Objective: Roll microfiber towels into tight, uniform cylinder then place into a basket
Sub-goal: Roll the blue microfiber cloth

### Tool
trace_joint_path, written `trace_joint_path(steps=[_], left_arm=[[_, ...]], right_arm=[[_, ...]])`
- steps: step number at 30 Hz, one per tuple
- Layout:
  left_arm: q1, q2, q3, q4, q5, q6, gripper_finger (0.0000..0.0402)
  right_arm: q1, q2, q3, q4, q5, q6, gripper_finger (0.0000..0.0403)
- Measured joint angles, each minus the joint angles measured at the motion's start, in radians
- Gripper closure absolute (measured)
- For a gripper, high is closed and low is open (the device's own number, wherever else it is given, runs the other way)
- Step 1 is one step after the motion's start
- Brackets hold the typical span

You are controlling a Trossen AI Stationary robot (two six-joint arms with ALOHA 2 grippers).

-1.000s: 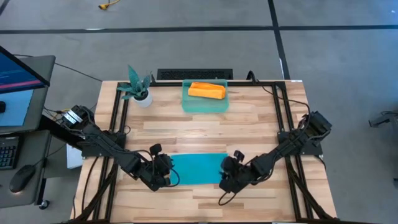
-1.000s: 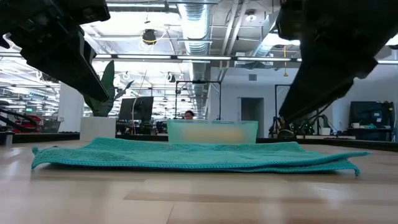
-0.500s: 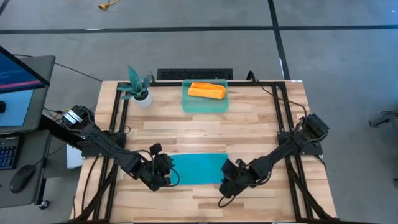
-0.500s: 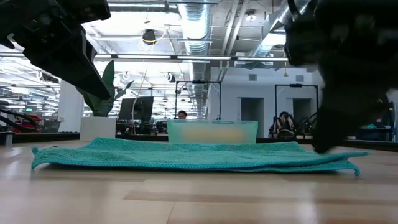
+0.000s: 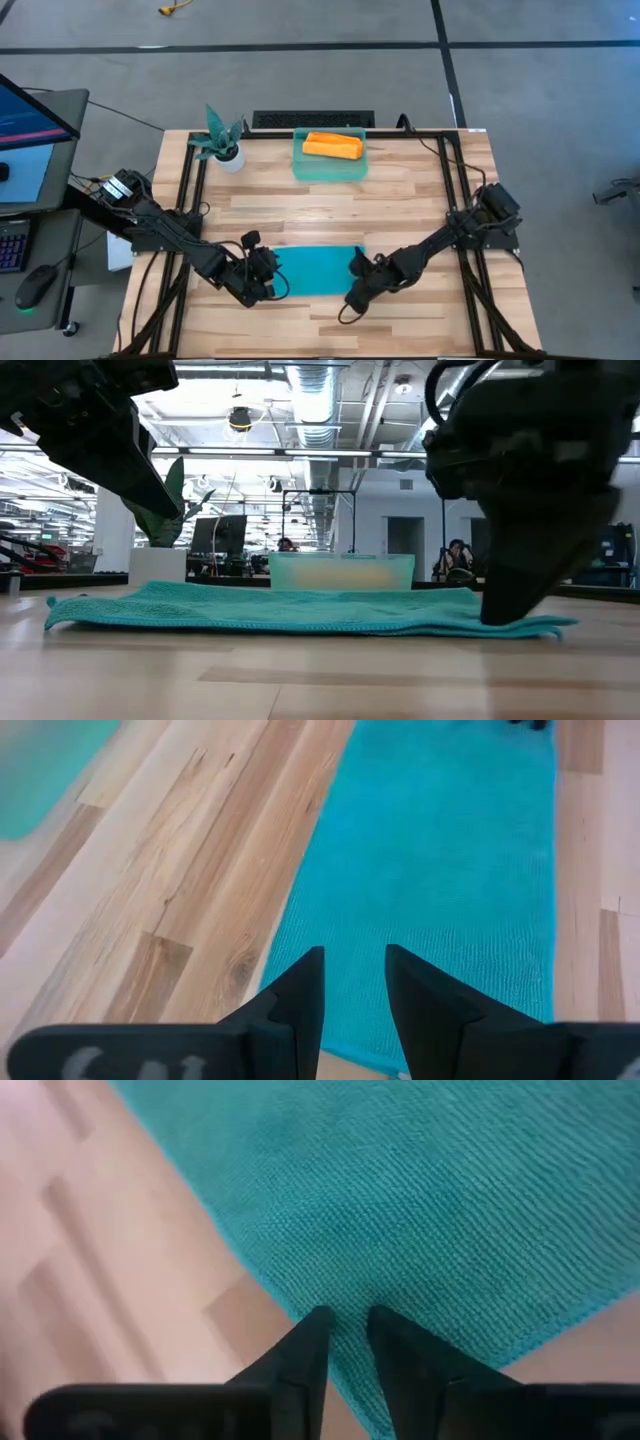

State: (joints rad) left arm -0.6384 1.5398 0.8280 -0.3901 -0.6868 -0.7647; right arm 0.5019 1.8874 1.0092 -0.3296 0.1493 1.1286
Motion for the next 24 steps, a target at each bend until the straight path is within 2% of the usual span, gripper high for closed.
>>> trace_joint_path(steps=[7, 10, 14, 18, 24], left_arm=[[0.000, 0.000, 0.000, 0.000, 0.000, -0.001, 0.0301], [0.000, 0.000, 0.000, 0.000, 0.000, -0.001, 0.0301], [0.000, 0.000, 0.000, 0.000, -0.001, -0.001, 0.0301], [0.000, 0.000, 0.000, 0.000, -0.001, -0.001, 0.0301], [0.000, 0.000, 0.000, 0.000, -0.001, 0.005, 0.0301]], right_arm=[[-0.107, -0.014, 0.001, -0.122, 0.017, -0.048, 0.0332], [-0.163, -0.014, 0.003, -0.162, 0.105, -0.074, 0.0350], [-0.245, 0.001, 0.063, -0.307, 0.245, -0.143, 0.0374], [-0.307, 0.003, 0.106, -0.346, 0.300, -0.247, 0.0393], [-0.282, 0.001, 0.161, -0.369, 0.297, -0.292, 0.0388]])
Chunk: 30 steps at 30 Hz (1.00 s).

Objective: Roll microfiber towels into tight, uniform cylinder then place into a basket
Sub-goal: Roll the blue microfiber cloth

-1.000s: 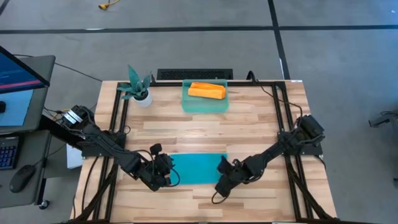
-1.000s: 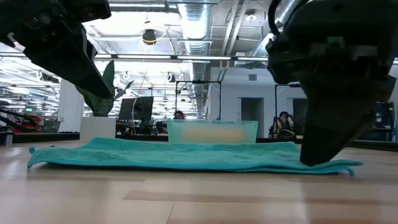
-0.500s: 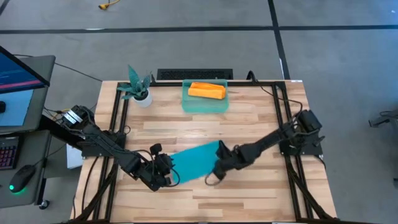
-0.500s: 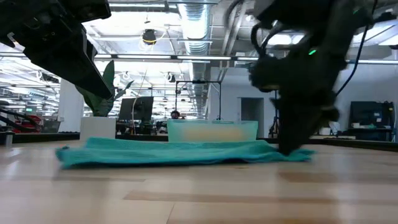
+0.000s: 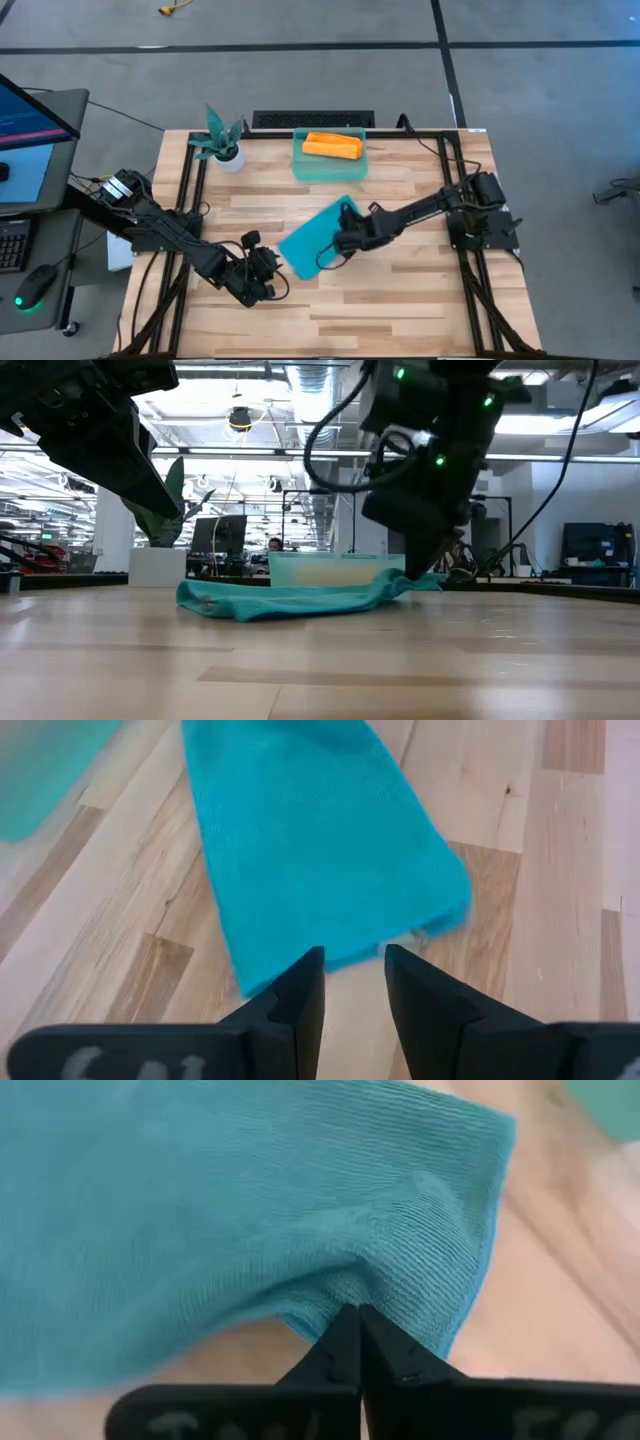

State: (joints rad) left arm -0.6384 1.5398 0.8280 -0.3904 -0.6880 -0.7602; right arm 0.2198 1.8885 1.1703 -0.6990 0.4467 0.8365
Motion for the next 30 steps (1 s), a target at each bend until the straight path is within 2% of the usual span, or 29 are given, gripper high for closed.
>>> trace_joint_path(steps=[6, 14, 22, 26, 30], left_arm=[[0.000, 0.000, 0.000, 0.000, 0.000, 0.002, 0.0301], [0.013, 0.000, 0.000, 0.003, 0.000, 0.037, 0.0301], [0.116, 0.000, 0.000, 0.015, 0.005, 0.103, 0.0301], [0.173, 0.001, 0.000, 0.072, 0.090, 0.168, 0.0301], [0.209, 0.052, -0.001, 0.155, 0.122, 0.228, 0.0301]], right_arm=[[0.071, -0.002, 0.046, -0.055, 0.049, 0.000, 0.0378], [0.071, -0.003, 0.051, -0.055, 0.049, -0.026, 0.0371], [0.073, -0.002, 0.052, -0.049, 0.049, -0.009, 0.0302], [0.073, -0.003, 0.052, -0.061, 0.039, -0.007, 0.0266], [0.072, -0.031, 0.052, -0.102, -0.008, -0.004, 0.0246]])
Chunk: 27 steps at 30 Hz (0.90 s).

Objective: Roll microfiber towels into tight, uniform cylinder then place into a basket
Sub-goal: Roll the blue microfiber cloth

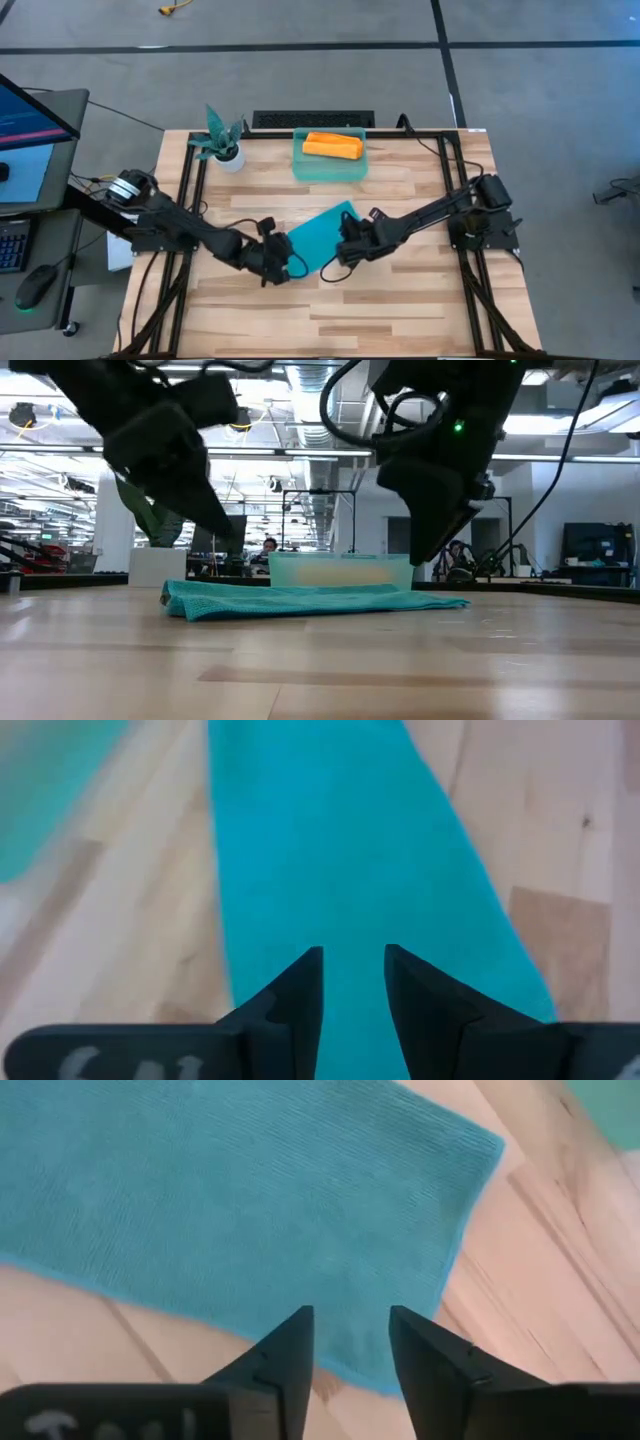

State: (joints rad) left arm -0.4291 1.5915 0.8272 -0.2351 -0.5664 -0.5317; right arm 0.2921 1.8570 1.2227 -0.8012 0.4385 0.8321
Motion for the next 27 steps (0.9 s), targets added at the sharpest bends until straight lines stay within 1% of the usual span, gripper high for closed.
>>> trace_joint_path(steps=[4, 8, 13, 18, 20, 22, 24, 27], left_arm=[[0.027, 0.096, 0.000, 0.057, 0.080, 0.022, 0.0301], [0.039, 0.178, 0.005, 0.072, 0.125, -0.015, 0.0301], [0.036, 0.223, 0.029, 0.139, 0.187, -0.065, 0.0301], [0.033, 0.230, 0.028, 0.303, 0.353, -0.229, 0.0301], [0.031, 0.235, 0.026, 0.353, 0.434, -0.244, 0.0301], [0.029, 0.247, 0.027, 0.384, 0.493, -0.220, 0.0301], [0.028, 0.245, 0.027, 0.385, 0.510, -0.183, 0.0301], [0.027, 0.243, 0.026, 0.406, 0.482, -0.150, 0.0301]], right_arm=[[0.017, -0.034, 0.000, -0.061, -0.013, 0.036, 0.0241], [0.054, -0.067, 0.001, -0.091, 0.003, 0.059, 0.0246], [0.092, -0.080, 0.001, -0.084, 0.042, 0.059, 0.0254], [0.099, -0.080, 0.001, -0.089, 0.042, 0.058, 0.0259], [0.098, -0.080, 0.001, -0.089, 0.042, 0.058, 0.0260], [0.098, -0.080, 0.001, -0.088, 0.044, 0.059, 0.0262], [0.098, -0.080, 0.001, -0.085, 0.046, 0.059, 0.0262], [0.098, -0.077, 0.001, -0.068, 0.058, 0.059, 0.0261]])
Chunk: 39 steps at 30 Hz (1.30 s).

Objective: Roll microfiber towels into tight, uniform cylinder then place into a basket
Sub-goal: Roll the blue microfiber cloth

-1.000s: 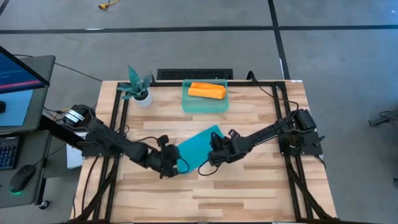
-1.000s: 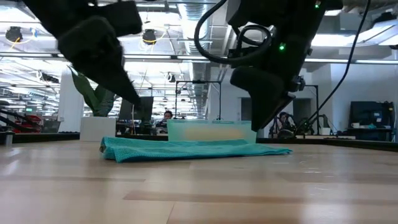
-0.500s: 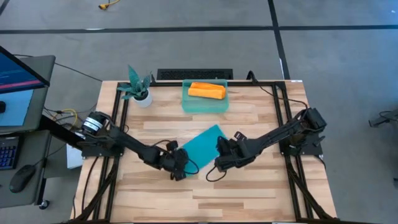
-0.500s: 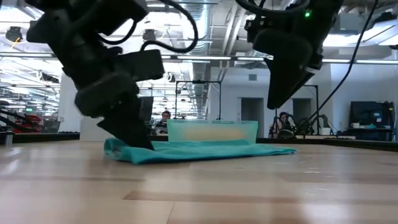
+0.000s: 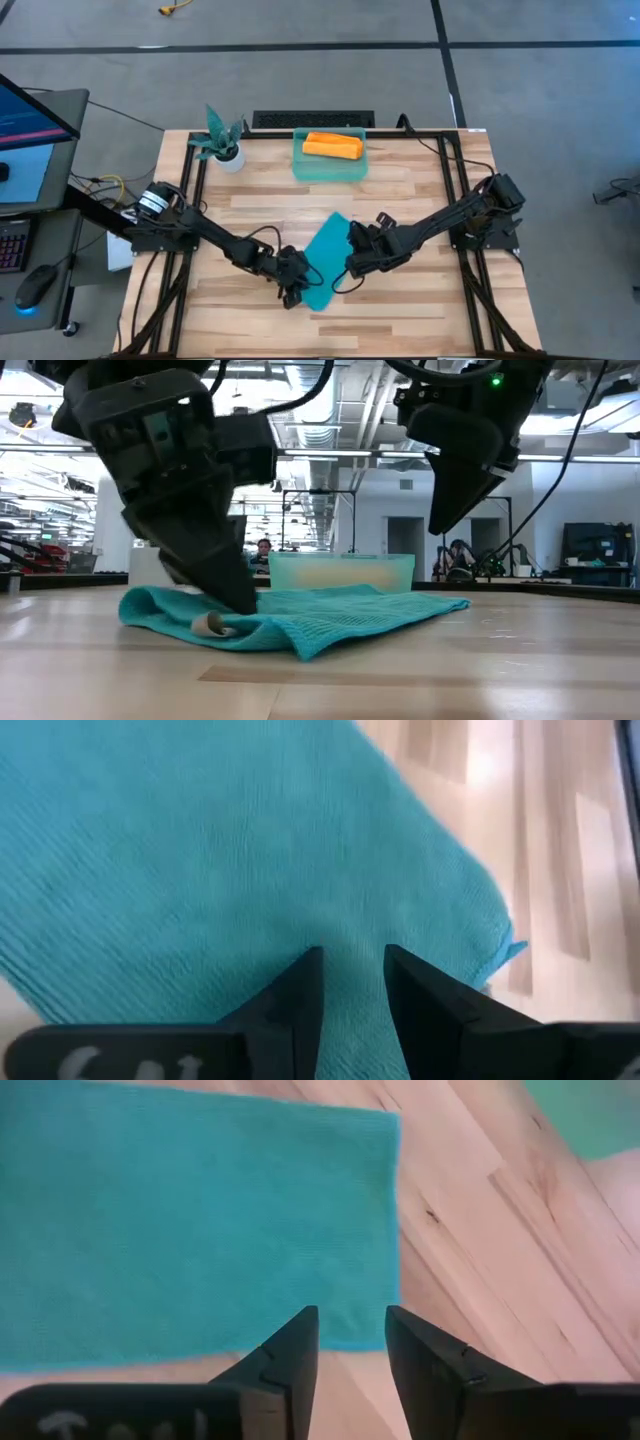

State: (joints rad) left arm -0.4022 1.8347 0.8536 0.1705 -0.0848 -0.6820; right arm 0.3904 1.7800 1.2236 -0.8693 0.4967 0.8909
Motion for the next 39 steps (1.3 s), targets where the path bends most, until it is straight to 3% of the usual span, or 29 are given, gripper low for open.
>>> trace_joint_path(steps=[3, 9, 18, 24, 32, 37, 39], left_arm=[[0.001, -0.015, 0.001, 0.038, -0.026, 0.028, 0.0301], [-0.019, -0.095, 0.001, -0.035, -0.058, 0.049, 0.0301], [-0.112, -0.283, 0.001, -0.370, -0.388, -0.007, 0.0301], [-0.158, -0.327, 0.001, -0.544, -0.576, -0.045, 0.0301], [-0.155, -0.327, 0.001, -0.582, -0.585, -0.087, 0.0301], [-0.155, -0.327, 0.001, -0.580, -0.585, -0.087, 0.0301], [-0.155, -0.328, 0.001, -0.579, -0.585, -0.087, 0.0301]], right_arm=[[-0.001, 0.009, 0.000, 0.030, 0.001, 0.000, 0.0262], [-0.006, 0.008, -0.013, 0.105, -0.001, -0.008, 0.0266], [-0.021, 0.008, -0.016, 0.142, -0.001, 0.000, 0.0265], [-0.021, 0.008, -0.016, 0.185, -0.006, 0.000, 0.0266], [-0.027, 0.031, -0.013, 0.221, -0.011, 0.036, 0.0271], [-0.052, 0.102, -0.005, 0.264, -0.081, -0.002, 0.0271], [-0.060, 0.116, -0.017, 0.198, -0.089, -0.013, 0.0273]])
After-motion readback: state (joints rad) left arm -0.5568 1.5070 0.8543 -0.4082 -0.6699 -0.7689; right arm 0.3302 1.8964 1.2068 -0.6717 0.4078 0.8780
